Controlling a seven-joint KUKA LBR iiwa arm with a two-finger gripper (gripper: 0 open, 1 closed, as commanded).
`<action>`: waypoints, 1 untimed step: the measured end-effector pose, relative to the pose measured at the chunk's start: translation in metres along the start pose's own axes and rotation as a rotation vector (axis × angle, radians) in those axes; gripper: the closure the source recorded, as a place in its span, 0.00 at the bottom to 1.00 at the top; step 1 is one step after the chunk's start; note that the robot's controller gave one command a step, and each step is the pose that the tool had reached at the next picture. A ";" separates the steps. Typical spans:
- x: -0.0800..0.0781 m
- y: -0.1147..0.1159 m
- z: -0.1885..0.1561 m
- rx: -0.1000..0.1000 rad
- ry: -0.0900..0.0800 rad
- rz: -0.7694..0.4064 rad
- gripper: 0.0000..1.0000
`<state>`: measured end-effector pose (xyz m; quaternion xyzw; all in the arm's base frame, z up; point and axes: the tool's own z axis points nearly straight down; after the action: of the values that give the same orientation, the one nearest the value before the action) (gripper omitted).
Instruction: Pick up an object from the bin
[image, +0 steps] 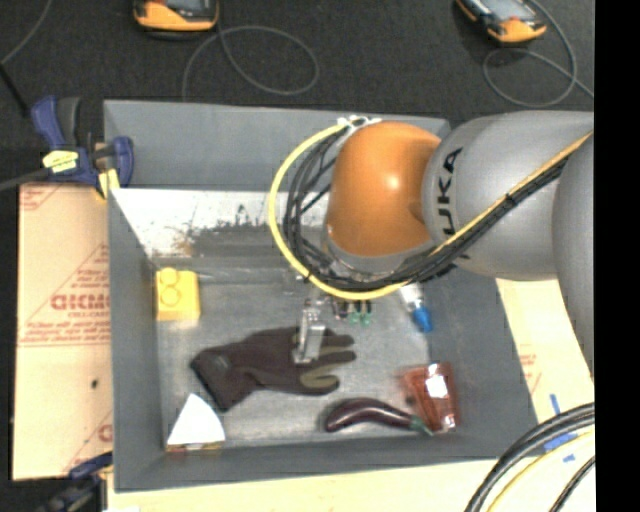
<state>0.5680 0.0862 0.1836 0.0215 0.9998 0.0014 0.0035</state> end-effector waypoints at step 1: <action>0.007 -0.004 0.060 0.002 0.000 0.183 0.00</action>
Offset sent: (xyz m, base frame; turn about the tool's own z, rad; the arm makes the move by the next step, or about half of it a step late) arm -0.0016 0.0239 -0.1136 -0.0825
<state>0.5614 0.0829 0.1235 0.1129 0.9936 0.0010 0.0031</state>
